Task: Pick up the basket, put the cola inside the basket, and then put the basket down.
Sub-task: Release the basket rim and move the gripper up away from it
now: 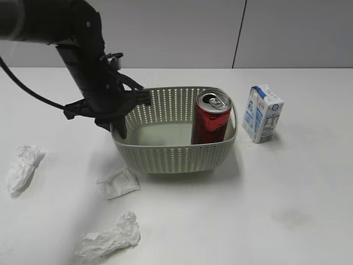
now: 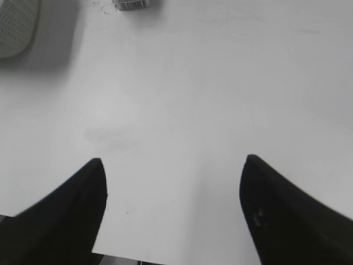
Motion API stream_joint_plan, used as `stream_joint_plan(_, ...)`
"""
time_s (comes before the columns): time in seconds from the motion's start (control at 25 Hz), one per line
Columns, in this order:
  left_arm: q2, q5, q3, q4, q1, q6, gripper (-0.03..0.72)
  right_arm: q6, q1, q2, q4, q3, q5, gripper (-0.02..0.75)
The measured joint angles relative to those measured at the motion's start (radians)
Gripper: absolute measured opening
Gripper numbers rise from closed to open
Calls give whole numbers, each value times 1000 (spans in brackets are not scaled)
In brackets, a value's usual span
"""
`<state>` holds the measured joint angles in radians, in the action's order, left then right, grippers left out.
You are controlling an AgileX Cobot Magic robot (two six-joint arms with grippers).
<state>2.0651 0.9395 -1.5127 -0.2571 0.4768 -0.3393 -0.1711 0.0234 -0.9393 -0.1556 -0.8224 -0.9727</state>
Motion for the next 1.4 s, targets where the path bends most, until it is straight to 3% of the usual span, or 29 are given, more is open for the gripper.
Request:
stream_joint_plan(0.2,58,6,-104,9,-14,-2,-1,0,0,250,6,190,87,572)
stream_joint_plan(0.6,109,6,-119,24,-14,-2,63,3,0,637,14,382,73,572)
stream_joint_plan(0.76,112,1,-119,22,-14,-4,217,6,0,751,15,403,42,572)
stream_joint_plan(0.88,112,-1,-124,23,-14,9,442,6,0,826,15,405,39,572)
stream_joint_plan(1.0,113,10,-147,23,-15,29,603,6,0,886,15,405,39,572)
stream_joint_plan(1.12,113,57,-208,24,-25,54,645,7,0,917,15,405,37,572)
stream_joint_plan(1.4,113,250,-475,66,-113,143,646,40,0,923,15,405,36,572)
